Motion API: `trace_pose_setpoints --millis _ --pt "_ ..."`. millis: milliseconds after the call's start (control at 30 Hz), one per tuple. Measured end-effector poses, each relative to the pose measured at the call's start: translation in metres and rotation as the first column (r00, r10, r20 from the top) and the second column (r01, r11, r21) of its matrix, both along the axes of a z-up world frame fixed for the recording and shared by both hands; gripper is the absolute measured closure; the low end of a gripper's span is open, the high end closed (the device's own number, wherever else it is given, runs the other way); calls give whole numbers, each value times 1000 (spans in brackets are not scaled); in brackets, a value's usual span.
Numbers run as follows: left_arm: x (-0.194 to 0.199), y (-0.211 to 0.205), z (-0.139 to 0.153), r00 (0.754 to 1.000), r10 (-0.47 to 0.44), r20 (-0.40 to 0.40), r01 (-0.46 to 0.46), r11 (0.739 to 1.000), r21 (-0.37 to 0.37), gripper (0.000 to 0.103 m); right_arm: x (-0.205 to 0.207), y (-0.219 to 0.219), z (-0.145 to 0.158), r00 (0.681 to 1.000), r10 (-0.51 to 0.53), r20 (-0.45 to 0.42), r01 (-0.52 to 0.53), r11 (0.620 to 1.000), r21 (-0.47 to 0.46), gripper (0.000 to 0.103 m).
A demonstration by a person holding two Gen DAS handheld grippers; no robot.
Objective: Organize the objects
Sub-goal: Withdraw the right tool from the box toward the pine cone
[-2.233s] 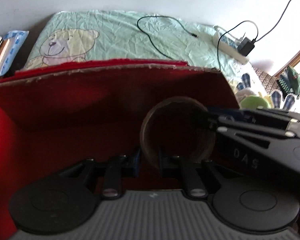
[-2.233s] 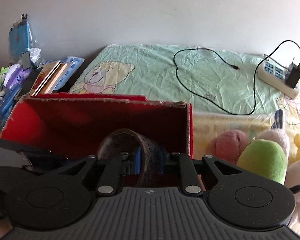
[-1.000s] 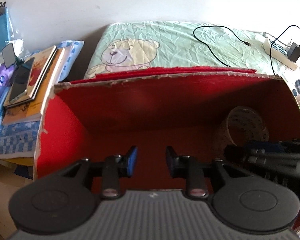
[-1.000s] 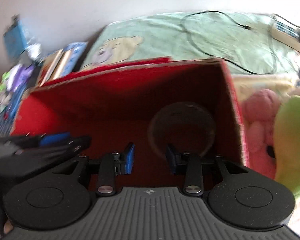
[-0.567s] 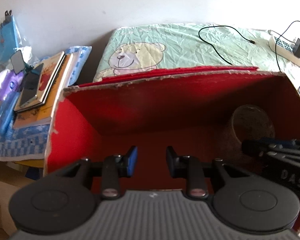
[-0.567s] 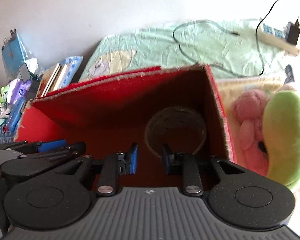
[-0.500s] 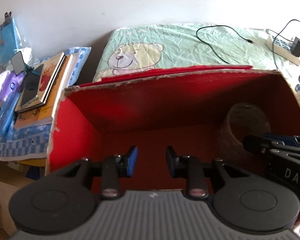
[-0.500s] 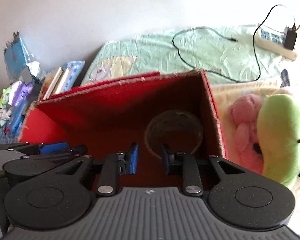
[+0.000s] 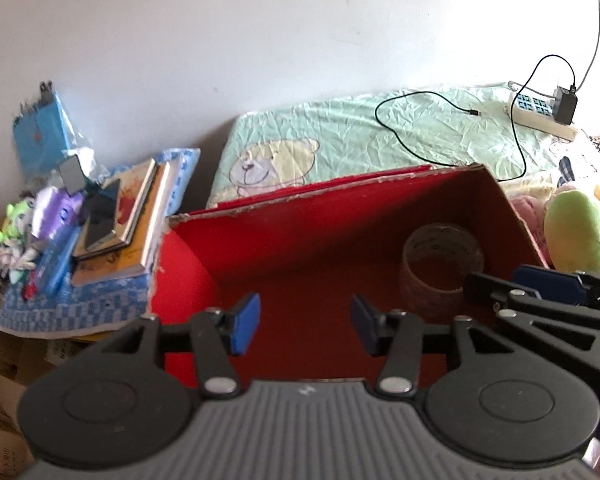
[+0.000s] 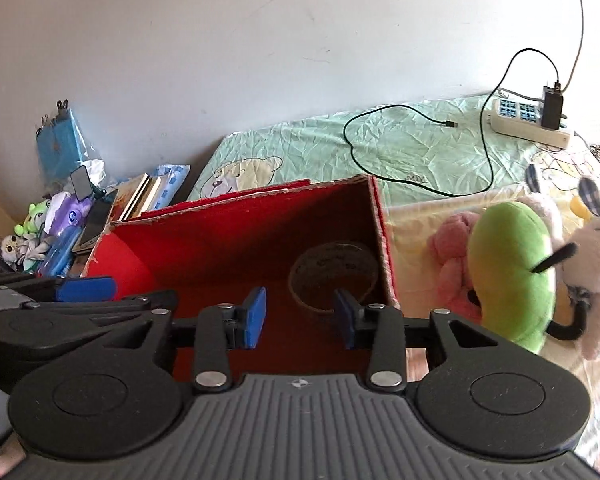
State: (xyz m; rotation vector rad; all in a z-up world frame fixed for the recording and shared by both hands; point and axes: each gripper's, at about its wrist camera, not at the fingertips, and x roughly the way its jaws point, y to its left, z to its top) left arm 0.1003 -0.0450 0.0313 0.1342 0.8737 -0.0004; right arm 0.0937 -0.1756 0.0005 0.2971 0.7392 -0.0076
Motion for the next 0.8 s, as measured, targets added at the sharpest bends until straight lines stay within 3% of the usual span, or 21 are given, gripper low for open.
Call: trace_pose_setpoints --millis 233,800 --pt "-23 -16 7 999 35 9 -35 999 20 30 -23 -15 4 1000 -7 4 6 1000 22 63" --pt "-76 -47 14 990 137 -24 -135 989 61 28 -65 -30 5 994 110 -11 -109 992 69 62"
